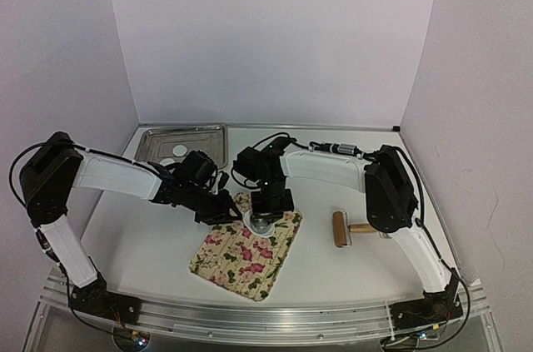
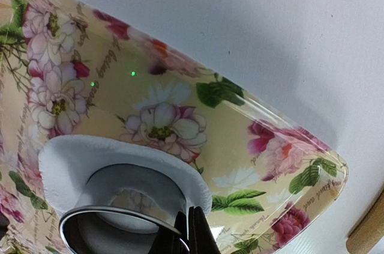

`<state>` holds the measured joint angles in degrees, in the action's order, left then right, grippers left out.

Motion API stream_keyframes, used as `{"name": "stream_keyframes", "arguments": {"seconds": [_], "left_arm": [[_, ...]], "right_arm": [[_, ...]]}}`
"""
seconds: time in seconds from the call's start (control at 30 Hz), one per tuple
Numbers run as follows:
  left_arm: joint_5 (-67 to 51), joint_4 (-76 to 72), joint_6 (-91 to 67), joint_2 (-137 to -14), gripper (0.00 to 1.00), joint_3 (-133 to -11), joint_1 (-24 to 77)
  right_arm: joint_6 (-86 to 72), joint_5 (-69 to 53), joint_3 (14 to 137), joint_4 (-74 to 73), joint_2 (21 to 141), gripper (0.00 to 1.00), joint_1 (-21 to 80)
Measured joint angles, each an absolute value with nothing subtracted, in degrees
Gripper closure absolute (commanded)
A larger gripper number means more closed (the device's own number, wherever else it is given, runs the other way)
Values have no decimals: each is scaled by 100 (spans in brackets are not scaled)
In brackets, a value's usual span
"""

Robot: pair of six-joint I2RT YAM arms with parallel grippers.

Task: Roll out the dumpling wrappers from the dough

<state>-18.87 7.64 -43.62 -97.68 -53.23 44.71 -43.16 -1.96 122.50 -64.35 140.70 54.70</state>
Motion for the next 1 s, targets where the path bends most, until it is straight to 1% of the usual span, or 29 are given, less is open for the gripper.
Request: {"name": "stream_keyframes", "arguments": {"seconds": [0.33,0.57,0.77,0.83,0.93,1.0], "left_arm": [[-2339,465,-4507,-10642,63,-5661,4378],[-2520,345,-4494,-10903,74,-5838,4360],[-2597,340,-4482,-11079,78,-6014,4295],[-2602,327,-4483,-11145,82,-6089,4271],[-2616,243,-4463,-11253,98,-6175,4255],[-2631,182,-4440,-11310,100,-6193,4243]], "right_arm": [[-4286,-193,12250,-6434,14070,100,5470],[-4282,-193,12265,-6441,14080,100,5470],[-4264,-191,12265,-6446,14083,100,5470],[-4261,-191,12266,-6447,14084,100,5470],[-4255,-191,12289,-6465,14096,100,5470],[-4246,-191,12312,-6482,14112,100,5470]]}}
